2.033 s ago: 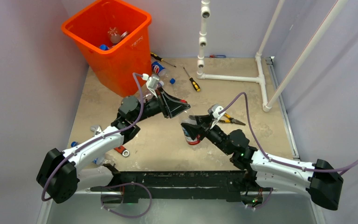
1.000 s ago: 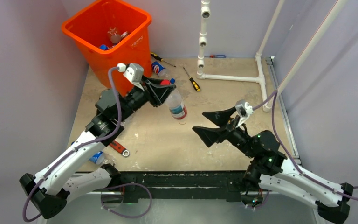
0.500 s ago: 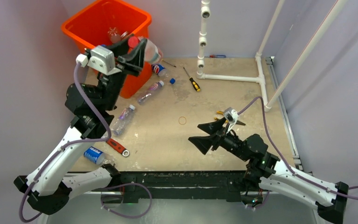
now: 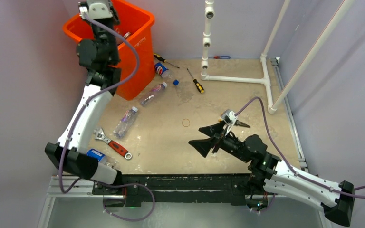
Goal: Put the plastic bottles in the bin
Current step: Place the plastic bottle in the trash bin.
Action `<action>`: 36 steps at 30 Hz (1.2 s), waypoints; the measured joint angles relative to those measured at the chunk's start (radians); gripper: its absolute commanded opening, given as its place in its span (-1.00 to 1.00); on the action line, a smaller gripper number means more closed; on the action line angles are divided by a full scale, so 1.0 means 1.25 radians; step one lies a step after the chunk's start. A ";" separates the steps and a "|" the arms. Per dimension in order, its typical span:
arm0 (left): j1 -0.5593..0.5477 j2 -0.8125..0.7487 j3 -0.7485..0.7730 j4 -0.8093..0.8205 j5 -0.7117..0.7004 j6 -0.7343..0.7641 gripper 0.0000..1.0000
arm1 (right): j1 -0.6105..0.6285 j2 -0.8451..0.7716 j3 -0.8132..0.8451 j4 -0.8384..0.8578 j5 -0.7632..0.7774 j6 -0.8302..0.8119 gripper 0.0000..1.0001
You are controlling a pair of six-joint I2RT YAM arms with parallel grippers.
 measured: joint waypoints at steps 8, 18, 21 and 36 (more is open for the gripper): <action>0.171 0.141 0.005 0.040 -0.002 -0.118 -1.00 | 0.000 -0.053 0.000 -0.039 0.024 -0.002 0.98; 0.193 0.237 0.007 -0.023 -0.001 -0.203 -0.64 | 0.000 -0.122 0.000 -0.104 0.138 -0.003 0.98; 0.195 0.258 0.007 -0.057 -0.003 -0.220 0.20 | 0.000 -0.159 0.006 -0.145 0.201 -0.010 0.98; 0.199 0.218 0.073 -0.233 -0.003 -0.327 0.94 | -0.001 -0.159 0.060 -0.191 0.311 -0.033 0.98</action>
